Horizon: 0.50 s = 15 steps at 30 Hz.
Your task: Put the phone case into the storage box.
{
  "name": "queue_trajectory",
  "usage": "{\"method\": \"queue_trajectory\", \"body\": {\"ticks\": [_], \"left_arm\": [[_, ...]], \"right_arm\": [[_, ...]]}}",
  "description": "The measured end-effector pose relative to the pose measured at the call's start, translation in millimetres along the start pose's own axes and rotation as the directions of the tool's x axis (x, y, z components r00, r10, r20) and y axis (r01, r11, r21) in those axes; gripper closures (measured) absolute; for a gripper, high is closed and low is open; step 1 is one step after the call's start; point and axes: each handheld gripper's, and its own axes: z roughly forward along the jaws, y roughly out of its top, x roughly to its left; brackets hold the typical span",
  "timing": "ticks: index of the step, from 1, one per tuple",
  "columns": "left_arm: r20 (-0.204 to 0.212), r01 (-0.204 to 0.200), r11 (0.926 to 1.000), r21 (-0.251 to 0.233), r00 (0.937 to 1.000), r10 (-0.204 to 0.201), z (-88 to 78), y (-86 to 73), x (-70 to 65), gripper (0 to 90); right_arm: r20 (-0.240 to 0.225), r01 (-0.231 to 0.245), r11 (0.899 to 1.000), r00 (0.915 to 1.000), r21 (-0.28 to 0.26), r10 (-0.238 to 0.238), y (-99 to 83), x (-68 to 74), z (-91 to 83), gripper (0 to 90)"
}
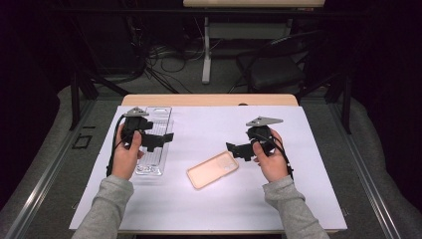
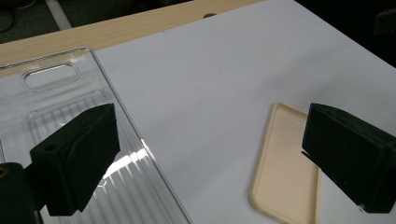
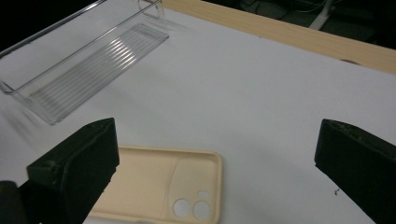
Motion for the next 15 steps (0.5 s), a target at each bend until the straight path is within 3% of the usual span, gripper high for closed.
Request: {"method": "queue_trajectory", "body": {"ticks": [6, 15], "left_arm": [[0.006, 0.005, 1.0, 0.007, 1.0, -0.005, 1.8, 3.6, 6.5, 3.4], [0.025, 0.007, 0.9996, 0.029, 0.9996, -0.008, 9.4, 3.4, 15.7, 3.4]], "right_arm": [[0.038, 0.031, 0.999, 0.9988, 0.019, -0.031, 5.0, 1.0, 8.6, 0.0], [0.037, 0.048, 0.997, 0.998, 0.065, -0.051, 2.9, -3.0, 23.3, 0.0]]}}
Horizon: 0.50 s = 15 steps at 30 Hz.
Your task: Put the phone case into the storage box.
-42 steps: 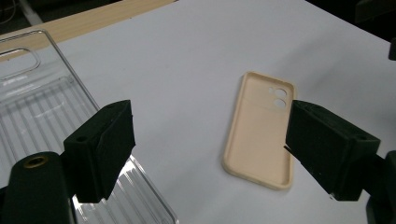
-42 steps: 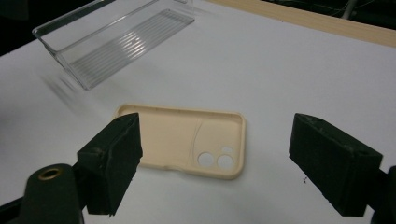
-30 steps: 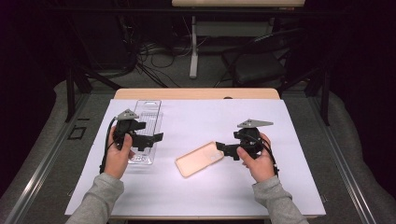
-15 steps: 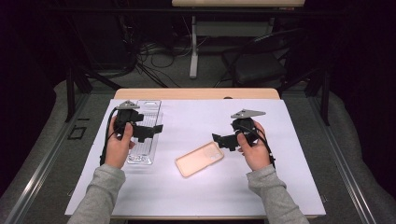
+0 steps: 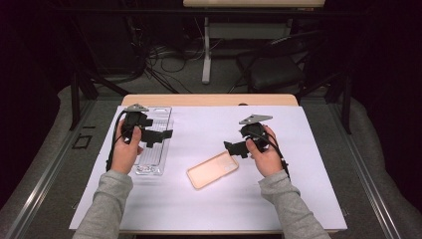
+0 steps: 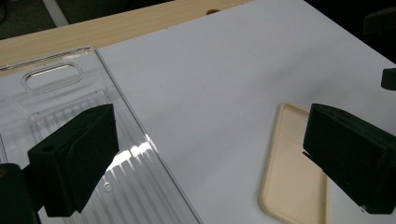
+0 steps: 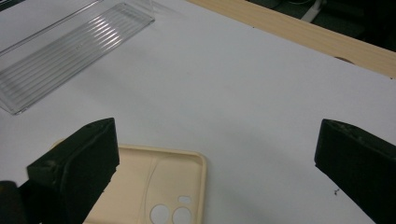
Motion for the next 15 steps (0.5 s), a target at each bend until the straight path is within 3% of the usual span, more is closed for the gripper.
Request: {"method": "queue_trajectory", "body": {"ticks": [15], "left_arm": [[0.009, -0.002, 0.9984, 0.057, 1.0, 0.001, 12.2, -2.5, -2.2, 3.1]], "right_arm": [[-0.032, 0.01, 0.989, 0.9995, 0.147, -0.006, 3.1, -2.4, 21.0, 0.0]]}}
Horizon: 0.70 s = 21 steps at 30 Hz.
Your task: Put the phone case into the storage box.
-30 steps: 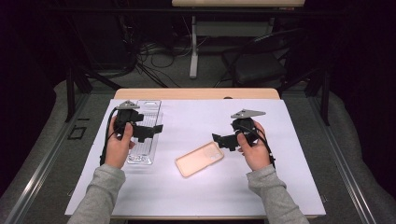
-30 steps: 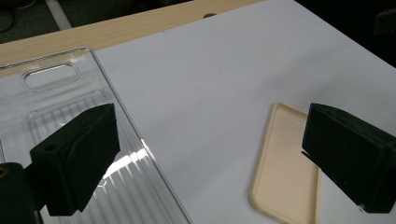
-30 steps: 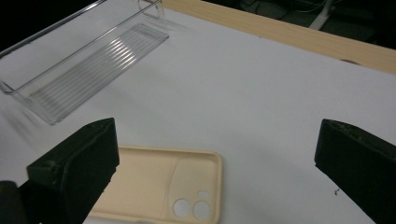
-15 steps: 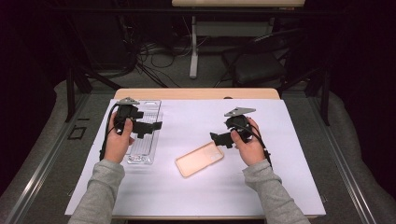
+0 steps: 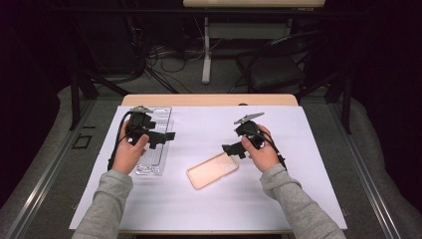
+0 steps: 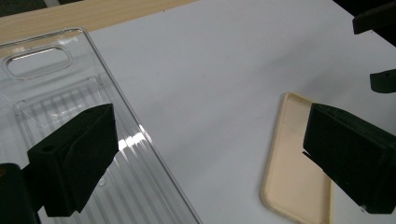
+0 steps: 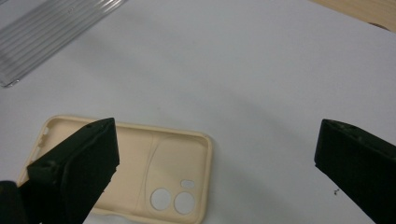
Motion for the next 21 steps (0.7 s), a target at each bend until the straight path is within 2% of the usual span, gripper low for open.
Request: {"method": "queue_trajectory", "body": {"ticks": [5, 9, 14, 15, 18, 21], "left_arm": [[0.007, -0.01, 0.9999, -0.013, 0.9999, 0.01, -2.9, 0.1, -4.1, 1.4], [0.012, -0.014, 0.9997, -0.018, 0.9998, 0.014, -5.7, -0.2, -6.9, 1.4], [0.002, -0.029, 0.9993, -0.023, 0.9996, 0.029, -9.6, -0.6, -11.1, 1.5], [0.006, -0.03, 0.9992, -0.027, 0.9995, 0.03, -10.5, -0.6, -11.4, 2.3], [0.014, -0.036, 0.9987, -0.037, 0.9992, 0.037, -11.8, -0.2, -12.3, 7.3], [0.012, -0.035, 0.9987, -0.038, 0.9993, 0.035, -12.4, -0.1, -12.8, 9.1]], "right_arm": [[0.002, 0.013, 0.999, 0.9999, 0.042, -0.014, 5.2, -0.5, 3.6, 0.0], [0.033, 0.033, 0.996, 0.9988, 0.087, -0.036, 9.4, 0.2, 9.3, 0.0], [0.022, 0.027, 0.993, 0.9993, 0.112, -0.03, 11.8, 0.4, 17.1, 0.0], [0.019, 0.031, 0.991, 0.9993, 0.131, -0.033, 12.5, 0.6, 18.1, 0.1], [0.014, 0.046, 0.985, 0.9987, 0.167, -0.049, 13.3, 2.1, 24.0, 3.1], [0.014, 0.053, 0.98, 0.9983, 0.19, -0.057, 14.5, 2.7, 27.7, 12.6]]}}
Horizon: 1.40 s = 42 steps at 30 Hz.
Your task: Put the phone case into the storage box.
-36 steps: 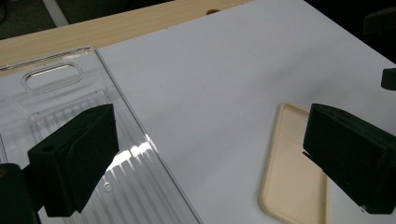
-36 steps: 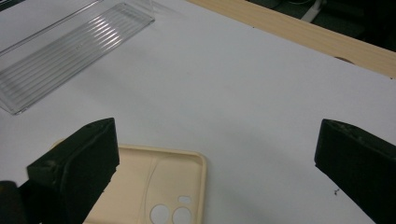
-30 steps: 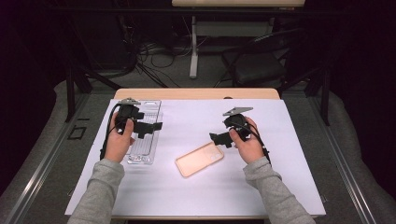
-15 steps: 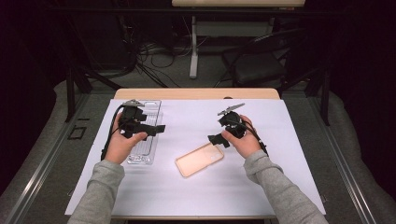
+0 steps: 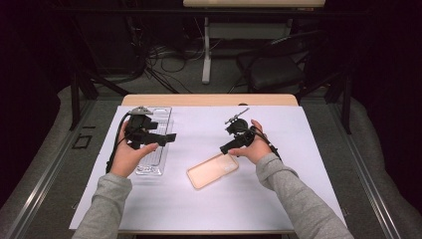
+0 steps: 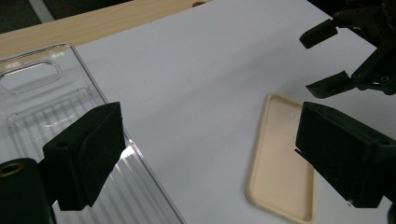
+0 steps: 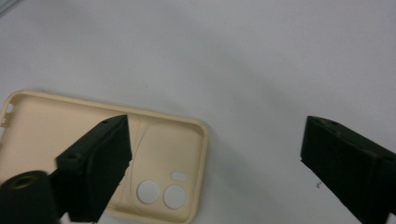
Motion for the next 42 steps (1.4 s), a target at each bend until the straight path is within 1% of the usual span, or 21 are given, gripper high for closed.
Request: {"method": "queue_trajectory", "body": {"ticks": [2, 3, 5, 6, 7, 9, 11, 13, 16, 18, 19, 20, 22, 23, 26, 29, 32, 34, 38, 41, 42], "left_arm": [[-0.008, -0.006, 1.0, 0.003, 0.9999, 0.006, -0.6, -0.1, 0.6, 11.7], [-0.015, -0.002, 1.0, 0.002, 0.9999, 0.002, -0.7, -0.3, 0.5, 12.3], [-0.02, 0.002, 1.0, 0.003, 0.9998, -0.001, -1.2, -0.7, 0.9, 12.4], [-0.021, 0.001, 1.0, 0.003, 0.9998, -0.001, -1.5, -0.8, 1.2, 12.4], [-0.022, 0.001, 1.0, 0.004, 0.9998, -0.001, -1.7, -1.0, 1.4, 12.4], [-0.026, 0.002, 1.0, 0.004, 0.9997, -0.002, -2.0, -1.2, 2.1, 12.4], [-0.026, 0.007, 1.0, 0.003, 0.9996, -0.007, -2.6, -1.4, 2.5, 12.4], [-0.028, 0.008, 1.0, 0.003, 0.9996, -0.008, -2.8, -1.5, 2.7, 12.4], [-0.029, 0.015, 0.9999, 0.005, 0.9995, -0.015, -2.7, -1.9, 2.7, 12.4], [-0.03, 0.012, 0.9999, 0.008, 0.9995, -0.012, -3.0, -2.0, 3.1, 12.4], [-0.03, 0.011, 0.9999, 0.009, 0.9995, -0.011, -3.1, -2.1, 3.2, 12.4], [-0.031, 0.007, 0.9999, 0.009, 0.9995, -0.007, -3.4, -2.0, 3.5, 12.4], [-0.029, 0.013, 0.9999, 0.006, 0.9995, -0.013, -3.7, -2.2, 3.3, 12.4], [-0.03, 0.014, 0.9999, 0.003, 0.9994, -0.014, -3.6, -2.3, 3.3, 12.4], [-0.031, 0.014, 0.9999, 0.005, 0.9994, -0.014, -3.9, -2.3, 3.5, 12.4], [-0.032, 0.017, 0.9998, 0.005, 0.9993, -0.017, -4.0, -2.4, 3.5, 12.4], [-0.033, 0.016, 0.9999, 0.004, 0.9993, -0.015, -3.9, -2.6, 3.6, 12.4], [-0.035, 0.012, 0.9999, 0.006, 0.9993, -0.012, -3.7, -2.7, 3.9, 12.6], [-0.035, 0.016, 0.9999, 0.004, 0.9992, -0.016, -3.0, -3.0, 3.9, 12.6], [-0.034, 0.015, 0.9999, 0.004, 0.9993, -0.015, -3.7, -2.8, 4.2, 12.6], [-0.034, 0.015, 0.9999, 0.004, 0.9993, -0.015, -4.0, -2.8, 4.4, 12.6]], "right_arm": [[-0.004, 0.007, 1.0, 1.0, 0.01, -0.007, 1.3, 0.3, 2.9, 15.9], [-0.009, 0.016, 0.999, 0.9998, 0.028, -0.016, 2.2, 0.2, 4.1, 18.1], [-0.006, 0.025, 0.999, 0.9997, 0.041, -0.024, 3.0, 0.0, 8.3, 22.1], [-0.006, 0.02, 0.999, 0.9998, 0.049, -0.02, 3.5, 0.0, 9.6, 23.6], [-0.005, 0.002, 0.999, 1.0, 0.054, -0.002, 3.7, 0.7, 10.8, 25.7], [-0.014, 0.018, 0.998, 0.9998, 0.061, -0.017, 4.8, -1.2, 12.9, 33.0], [-0.037, 0.003, 0.996, 0.9993, 0.086, 0.0, 5.1, -1.0, 14.2, 41.4], [-0.048, -0.002, 0.995, 0.9988, 0.097, 0.007, 4.1, 0.1, 17.0, 41.4], [-0.036, 0.003, 0.994, 0.9994, 0.106, 0.001, 3.7, 0.9, 19.4, 41.8], [-0.044, -0.003, 0.993, 0.999, 0.116, 0.009, 3.7, -0.1, 20.4, 42.9], [-0.044, -0.022, 0.992, 0.9986, 0.121, 0.027, 3.4, 0.2, 21.0, 43.6], [-0.051, -0.012, 0.992, 0.9985, 0.127, 0.019, 3.2, -1.5, 22.2, 43.8], [-0.043, -0.047, 0.988, 0.9976, 0.145, 0.054, 2.8, -0.5, 22.9, 45.0], [-0.042, -0.04, 0.988, 0.998, 0.151, 0.047, 2.8, -1.7, 23.6, 45.4], [-0.047, -0.068, 0.983, 0.9959, 0.168, 0.077, 2.6, -1.5, 24.9, 47.3], [-0.059, -0.073, 0.982, 0.9948, 0.172, 0.084, 3.3, -2.6, 26.2, 52.5], [-0.05, -0.08, 0.981, 0.9946, 0.178, 0.091, 3.7, -2.4, 27.8, 57.3], [-0.063, -0.09, 0.977, 0.9926, 0.191, 0.104, 4.0, -3.2, 28.4, 60.3], [-0.056, -0.094, 0.975, 0.9927, 0.203, 0.107, 3.4, -4.1, 29.9, 63.8], [-0.045, -0.095, 0.968, 0.9931, 0.232, 0.108, 3.6, -4.7, 29.4, 64.2], [-0.049, -0.106, 0.972, 0.9917, 0.212, 0.119, 1.8, -4.5, 31.5, 65.0]]}}
